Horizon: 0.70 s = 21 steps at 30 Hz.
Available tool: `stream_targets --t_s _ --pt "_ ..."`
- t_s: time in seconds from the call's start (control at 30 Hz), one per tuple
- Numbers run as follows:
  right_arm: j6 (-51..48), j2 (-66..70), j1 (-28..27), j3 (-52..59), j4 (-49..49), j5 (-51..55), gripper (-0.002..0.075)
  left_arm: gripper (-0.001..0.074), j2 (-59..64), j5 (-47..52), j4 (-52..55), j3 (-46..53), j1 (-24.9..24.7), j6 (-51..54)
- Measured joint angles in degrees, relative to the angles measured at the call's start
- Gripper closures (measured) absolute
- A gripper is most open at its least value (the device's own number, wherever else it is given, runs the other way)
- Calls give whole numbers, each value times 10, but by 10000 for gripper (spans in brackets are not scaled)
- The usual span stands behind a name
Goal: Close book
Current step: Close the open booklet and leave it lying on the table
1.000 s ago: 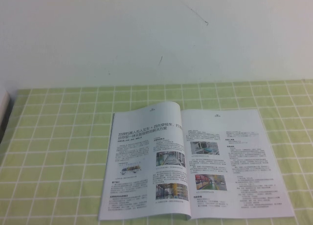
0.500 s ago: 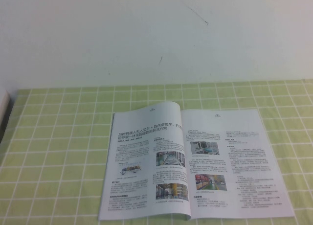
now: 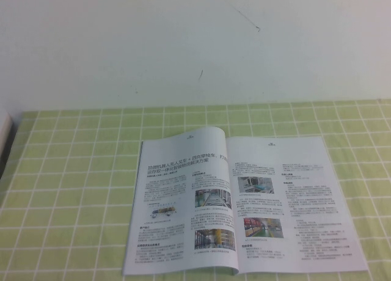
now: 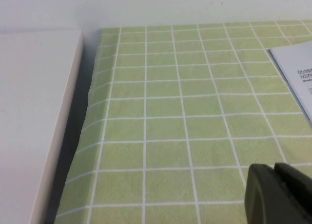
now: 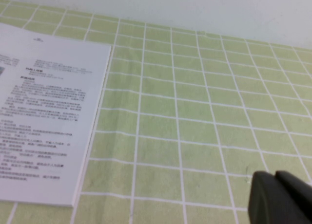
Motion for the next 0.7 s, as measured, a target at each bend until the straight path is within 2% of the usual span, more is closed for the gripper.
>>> stream_targets --t_s 0.7 --pt "0 0 13 0 0 0 729 738 0 0 0 0 0 0"
